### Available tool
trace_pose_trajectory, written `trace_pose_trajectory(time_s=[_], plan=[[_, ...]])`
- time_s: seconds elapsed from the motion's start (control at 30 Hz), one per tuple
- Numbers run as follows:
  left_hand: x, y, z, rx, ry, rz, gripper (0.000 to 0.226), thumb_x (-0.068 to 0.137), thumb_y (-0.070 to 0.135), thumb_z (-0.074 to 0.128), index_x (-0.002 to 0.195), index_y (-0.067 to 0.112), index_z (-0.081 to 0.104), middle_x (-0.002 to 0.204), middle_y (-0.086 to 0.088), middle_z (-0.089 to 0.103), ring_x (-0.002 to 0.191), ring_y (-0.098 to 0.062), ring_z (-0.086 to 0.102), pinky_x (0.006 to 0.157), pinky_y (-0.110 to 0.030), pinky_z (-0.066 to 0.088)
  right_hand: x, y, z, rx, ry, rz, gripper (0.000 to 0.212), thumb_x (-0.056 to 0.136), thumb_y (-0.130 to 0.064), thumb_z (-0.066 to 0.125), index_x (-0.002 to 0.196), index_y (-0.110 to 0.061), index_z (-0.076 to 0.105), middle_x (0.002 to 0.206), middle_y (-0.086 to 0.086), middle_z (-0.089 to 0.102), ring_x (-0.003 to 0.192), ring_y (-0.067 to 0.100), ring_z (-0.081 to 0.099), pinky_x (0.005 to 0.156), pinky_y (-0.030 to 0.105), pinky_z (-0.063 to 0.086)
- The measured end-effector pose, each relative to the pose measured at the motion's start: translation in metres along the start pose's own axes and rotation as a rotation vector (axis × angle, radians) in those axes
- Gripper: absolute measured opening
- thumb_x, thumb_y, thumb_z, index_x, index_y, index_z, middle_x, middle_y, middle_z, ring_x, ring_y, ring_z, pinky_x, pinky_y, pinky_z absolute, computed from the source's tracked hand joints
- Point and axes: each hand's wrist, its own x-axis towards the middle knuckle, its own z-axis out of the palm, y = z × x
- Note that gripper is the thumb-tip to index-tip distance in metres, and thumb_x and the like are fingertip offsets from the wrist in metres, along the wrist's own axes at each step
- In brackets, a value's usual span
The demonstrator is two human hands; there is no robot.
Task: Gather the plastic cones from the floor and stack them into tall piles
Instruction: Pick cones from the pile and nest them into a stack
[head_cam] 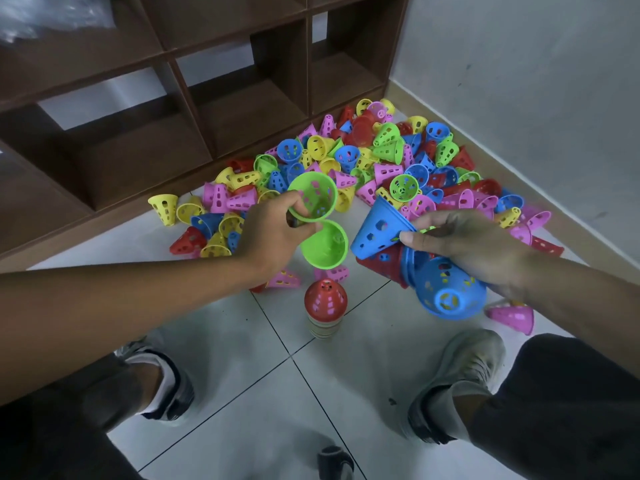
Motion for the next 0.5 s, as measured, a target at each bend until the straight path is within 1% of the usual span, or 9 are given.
trace_pose_trajectory(time_s=[0.03, 0.07, 0.1, 0.13, 0.17, 0.3, 0.37, 0.43, 0.5], plan=[[0.0, 0.001, 0.0, -0.003, -0.007, 0.022, 0.029, 0.08, 0.022, 0.086, 0.08, 0.008, 0.06, 0.07, 0.002, 0.066, 0.077, 0.008, 0.065, 0.056, -0.016, 0.036, 0.004, 0.004, 0.001, -0.003, 0.068, 0.027, 0.03, 0.079, -0.04, 0.08, 0.101, -0.022, 0.071, 0.1, -0.001, 0.076, 0.093, 0.016, 0.072, 0.084, 0.047, 0.06], [0.0, 0.002, 0.001, -0.002, -0.013, 0.05, 0.029, 0.08, 0.022, 0.086, 0.081, 0.008, 0.06, 0.061, 0.006, 0.06, 0.064, 0.004, 0.063, 0.055, -0.017, 0.036, 0.008, 0.009, 0.002, -0.005, 0.125, 0.057, 0.03, 0.08, -0.04, 0.08, 0.102, -0.021, 0.07, 0.103, 0.001, 0.074, 0.091, 0.016, 0.07, 0.069, 0.041, 0.063], [0.0, 0.002, 0.0, 0.007, -0.012, 0.079, 0.029, 0.08, 0.022, 0.086, 0.081, 0.008, 0.06, 0.055, 0.011, 0.055, 0.053, -0.001, 0.055, 0.053, -0.021, 0.036, 0.012, 0.013, 0.003, -0.016, 0.159, 0.08, 0.03, 0.082, -0.039, 0.08, 0.102, -0.02, 0.07, 0.107, 0.001, 0.072, 0.087, 0.015, 0.068, 0.052, 0.03, 0.058], [0.001, 0.001, 0.0, 0.016, -0.006, 0.1, 0.03, 0.08, 0.023, 0.086, 0.081, 0.008, 0.06, 0.052, 0.013, 0.05, 0.048, -0.003, 0.047, 0.052, -0.025, 0.037, 0.017, 0.018, 0.007, -0.024, 0.173, 0.099, 0.029, 0.083, -0.038, 0.079, 0.103, -0.019, 0.07, 0.111, 0.001, 0.069, 0.084, 0.014, 0.065, 0.04, 0.022, 0.049], [0.001, 0.0, 0.001, 0.028, 0.001, 0.117, 0.03, 0.08, 0.024, 0.086, 0.081, 0.008, 0.06, 0.049, 0.013, 0.047, 0.046, -0.005, 0.043, 0.051, -0.028, 0.037, 0.022, 0.023, 0.01, -0.017, 0.174, 0.114, 0.028, 0.084, -0.037, 0.079, 0.103, -0.018, 0.07, 0.115, 0.001, 0.067, 0.082, 0.013, 0.063, 0.035, 0.018, 0.042], [0.002, -0.001, 0.004, 0.061, 0.036, 0.168, 0.03, 0.081, 0.028, 0.085, 0.082, 0.01, 0.061, 0.052, 0.016, 0.05, 0.047, -0.005, 0.047, 0.049, -0.036, 0.044, 0.039, 0.039, 0.029, -0.01, 0.101, 0.155, 0.024, 0.087, -0.034, 0.077, 0.102, -0.018, 0.067, 0.121, -0.005, 0.056, 0.094, 0.016, 0.06, 0.036, 0.017, 0.04], [0.003, -0.004, 0.007, 0.068, 0.054, 0.173, 0.03, 0.082, 0.03, 0.084, 0.083, 0.011, 0.061, 0.058, 0.016, 0.057, 0.052, -0.01, 0.056, 0.05, -0.04, 0.047, 0.048, 0.045, 0.036, -0.034, 0.084, 0.156, 0.026, 0.087, -0.032, 0.077, 0.107, -0.017, 0.067, 0.119, -0.004, 0.054, 0.089, 0.014, 0.059, 0.038, 0.019, 0.041], [0.004, -0.008, 0.01, 0.056, 0.082, 0.15, 0.03, 0.082, 0.033, 0.084, 0.083, 0.015, 0.059, 0.059, 0.01, 0.059, 0.054, -0.017, 0.057, 0.051, -0.042, 0.047, 0.058, 0.051, 0.04, -0.081, 0.1, 0.125, 0.028, 0.087, -0.03, 0.078, 0.109, -0.014, 0.07, 0.119, -0.002, 0.057, 0.079, 0.011, 0.058, 0.039, 0.018, 0.042], [0.007, -0.01, 0.011, 0.03, 0.117, 0.118, 0.031, 0.082, 0.036, 0.083, 0.082, 0.02, 0.057, 0.06, 0.003, 0.061, 0.055, -0.021, 0.057, 0.053, -0.043, 0.048, 0.069, 0.054, 0.04, -0.237, 0.112, 0.048, 0.028, 0.086, -0.029, 0.079, 0.107, -0.013, 0.072, 0.118, 0.004, 0.066, 0.082, 0.016, 0.063, 0.053, 0.022, 0.052]])
